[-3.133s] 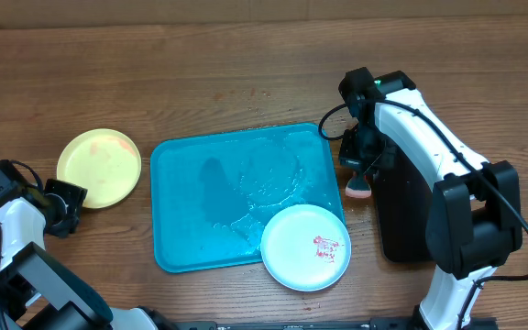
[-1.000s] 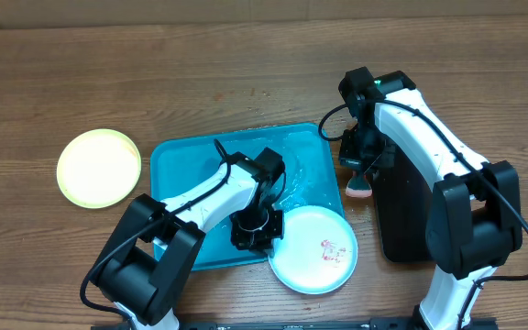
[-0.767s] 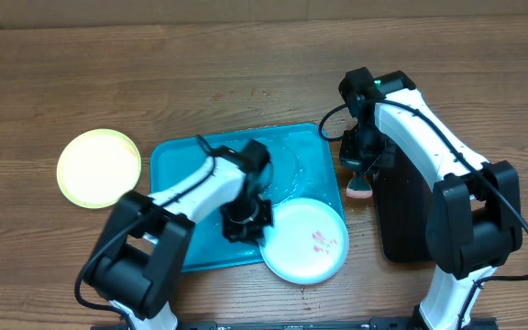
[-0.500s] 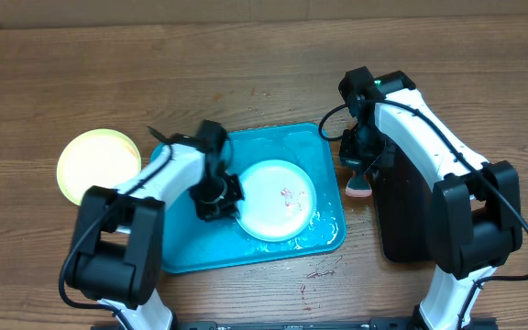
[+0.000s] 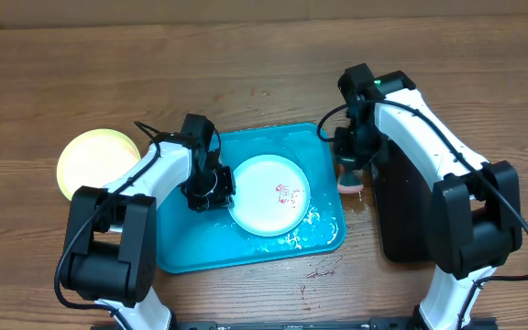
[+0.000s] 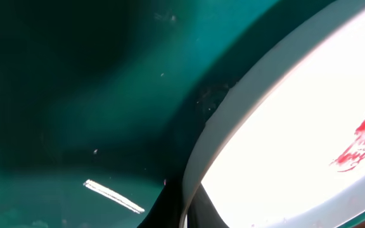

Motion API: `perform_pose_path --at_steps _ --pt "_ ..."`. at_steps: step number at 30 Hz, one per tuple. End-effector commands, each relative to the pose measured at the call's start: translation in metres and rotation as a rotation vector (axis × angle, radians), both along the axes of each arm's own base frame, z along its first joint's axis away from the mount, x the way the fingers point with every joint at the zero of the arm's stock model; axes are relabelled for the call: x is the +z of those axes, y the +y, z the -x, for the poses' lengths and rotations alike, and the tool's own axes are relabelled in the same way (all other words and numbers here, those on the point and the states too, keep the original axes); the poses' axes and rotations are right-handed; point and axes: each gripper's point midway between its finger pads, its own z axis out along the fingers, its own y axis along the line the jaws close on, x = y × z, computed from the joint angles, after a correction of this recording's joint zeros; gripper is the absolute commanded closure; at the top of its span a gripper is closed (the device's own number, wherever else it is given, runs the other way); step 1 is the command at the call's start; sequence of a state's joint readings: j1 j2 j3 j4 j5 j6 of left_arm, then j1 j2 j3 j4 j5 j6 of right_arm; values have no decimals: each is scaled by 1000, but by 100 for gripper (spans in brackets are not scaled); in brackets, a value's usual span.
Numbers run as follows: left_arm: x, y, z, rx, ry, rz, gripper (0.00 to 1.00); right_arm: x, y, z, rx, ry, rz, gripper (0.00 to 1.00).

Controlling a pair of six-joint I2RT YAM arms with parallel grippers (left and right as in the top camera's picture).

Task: Clean dirty plates on tray and stack at the side
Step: 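Pull the white plate left on the tray with the left gripper, then scrub the white plate with the sponge while the left gripper holds it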

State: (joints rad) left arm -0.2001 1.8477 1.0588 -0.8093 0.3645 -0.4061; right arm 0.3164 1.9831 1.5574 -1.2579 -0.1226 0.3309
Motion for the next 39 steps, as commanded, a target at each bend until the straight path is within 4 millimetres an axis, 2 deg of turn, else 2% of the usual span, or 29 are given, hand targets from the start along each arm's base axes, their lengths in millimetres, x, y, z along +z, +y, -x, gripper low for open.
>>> perform_pose_path --at_steps 1,5,8,13,16,29,33,35,39 --pt "-12 13 -5 -24 -30 -62 96 27 55 9 197 -42 -247 96" --pt "-12 13 -6 -24 -36 -61 96 37 106 21 303 -61 -401 96" --pt "-12 13 -6 -24 -36 -61 96 41 134 27 311 -69 -457 96" --pt "-12 13 -6 -24 -36 -61 96 34 162 28 262 -91 -482 96" --pt "-11 11 -7 -32 -40 -50 96 19 171 31 221 -93 -495 96" --pt "-11 11 -7 -37 -44 -48 96 -36 186 47 32 -41 -637 96" --pt "-11 11 -6 -37 -41 -49 96 -60 177 62 -47 39 -609 96" --pt "-11 11 -6 -37 -38 -50 96 -63 172 67 -59 72 -600 96" --pt "-11 11 -5 -37 -35 -51 96 -66 145 63 -128 120 -536 96"
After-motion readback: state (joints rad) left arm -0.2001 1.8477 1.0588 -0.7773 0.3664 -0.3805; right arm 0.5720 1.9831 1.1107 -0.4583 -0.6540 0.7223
